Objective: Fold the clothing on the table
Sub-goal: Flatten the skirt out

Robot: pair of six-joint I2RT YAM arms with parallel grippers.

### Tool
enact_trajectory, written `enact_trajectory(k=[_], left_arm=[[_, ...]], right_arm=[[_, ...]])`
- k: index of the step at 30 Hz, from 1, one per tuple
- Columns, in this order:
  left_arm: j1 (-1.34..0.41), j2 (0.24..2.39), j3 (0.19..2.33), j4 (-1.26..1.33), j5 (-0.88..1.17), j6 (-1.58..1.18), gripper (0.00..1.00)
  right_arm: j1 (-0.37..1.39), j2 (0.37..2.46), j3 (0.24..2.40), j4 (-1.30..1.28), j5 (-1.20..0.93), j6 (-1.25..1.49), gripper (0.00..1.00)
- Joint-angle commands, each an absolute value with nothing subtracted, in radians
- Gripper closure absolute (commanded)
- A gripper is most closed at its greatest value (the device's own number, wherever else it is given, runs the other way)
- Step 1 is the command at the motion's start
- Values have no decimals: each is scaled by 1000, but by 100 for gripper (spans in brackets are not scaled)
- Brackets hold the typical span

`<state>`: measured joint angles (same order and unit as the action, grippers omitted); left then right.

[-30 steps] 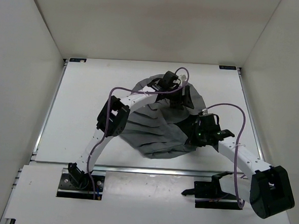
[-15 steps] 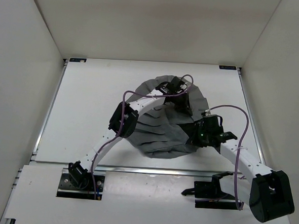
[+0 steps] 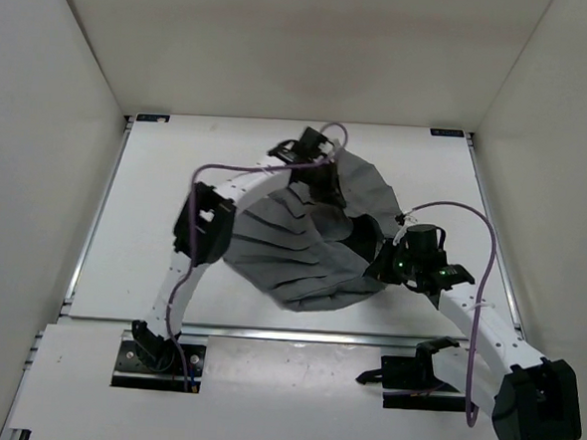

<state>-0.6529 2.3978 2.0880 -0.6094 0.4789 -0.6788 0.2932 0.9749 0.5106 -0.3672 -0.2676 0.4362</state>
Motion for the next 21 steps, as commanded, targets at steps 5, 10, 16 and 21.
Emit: enact_trajectory(k=[5,10,16,21], left_arm=[[-437,1844,1680,-400,475,-667,100],[-350,1640,1658,-413,528,-676,100],[-146,1400,1560,-323,598,-787,100],[-46,1231,1491,-295,638,-842,100]], right_arm=[[275,856,578,-236,-362,295,100],[193,888,796,-176,-435,172,100],[42,879,971,-31,-598,132,100],[15,878,1038,60,-664,139,100]])
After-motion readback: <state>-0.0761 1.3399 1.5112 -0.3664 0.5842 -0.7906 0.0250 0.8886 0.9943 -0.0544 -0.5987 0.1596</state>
